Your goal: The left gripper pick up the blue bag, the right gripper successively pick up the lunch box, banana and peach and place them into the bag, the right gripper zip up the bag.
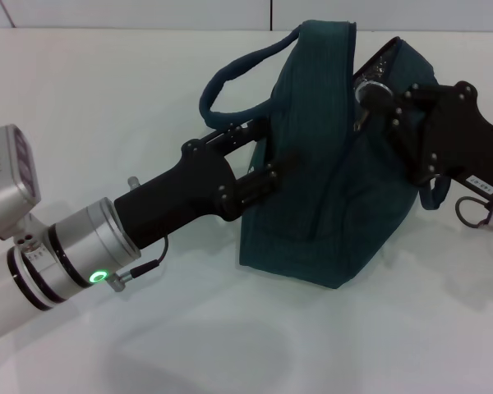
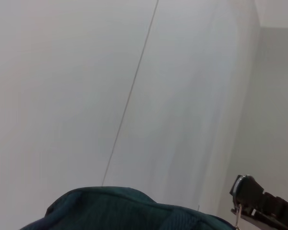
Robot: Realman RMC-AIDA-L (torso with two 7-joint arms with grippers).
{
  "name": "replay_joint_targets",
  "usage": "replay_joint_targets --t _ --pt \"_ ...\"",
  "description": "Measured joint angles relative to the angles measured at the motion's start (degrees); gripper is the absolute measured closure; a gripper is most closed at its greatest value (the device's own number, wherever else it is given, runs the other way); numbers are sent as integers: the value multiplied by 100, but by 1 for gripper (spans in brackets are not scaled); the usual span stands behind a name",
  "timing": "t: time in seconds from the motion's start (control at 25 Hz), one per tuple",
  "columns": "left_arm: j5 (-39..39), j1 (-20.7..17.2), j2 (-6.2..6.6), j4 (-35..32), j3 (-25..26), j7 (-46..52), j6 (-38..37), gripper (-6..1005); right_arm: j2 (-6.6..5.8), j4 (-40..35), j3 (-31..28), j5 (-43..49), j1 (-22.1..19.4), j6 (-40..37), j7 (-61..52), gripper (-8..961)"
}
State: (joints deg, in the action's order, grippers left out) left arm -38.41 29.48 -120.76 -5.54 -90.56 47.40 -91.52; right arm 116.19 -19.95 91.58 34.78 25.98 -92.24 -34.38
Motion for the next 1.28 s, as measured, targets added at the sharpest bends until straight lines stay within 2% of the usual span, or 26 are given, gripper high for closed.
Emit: replay_joint_targets --t 0.2,0.4,0.72,0.96,1.16,1.28 --pt "25 -6 0 0 -41 -21 43 339 0 1 0 -5 -47 -17 -3 942" --pt "27 13 0 -3 -124 -30 67 432 0 15 141 -235 -64 -20 0 942" --pt "28 12 0 -63 -187 -19 68 428 0 57 306 -415 -67 -22 18 941" --pt "47 27 0 -88 -213 -30 87 564 0 62 308 -423 -72 -22 20 942" --pt "50 34 0 -136 -253 -36 107 787 0 62 308 -427 -105 -25 20 942" --pt "52 45 0 -257 -449 -71 155 873 0 62 323 -430 -120 -29 20 942"
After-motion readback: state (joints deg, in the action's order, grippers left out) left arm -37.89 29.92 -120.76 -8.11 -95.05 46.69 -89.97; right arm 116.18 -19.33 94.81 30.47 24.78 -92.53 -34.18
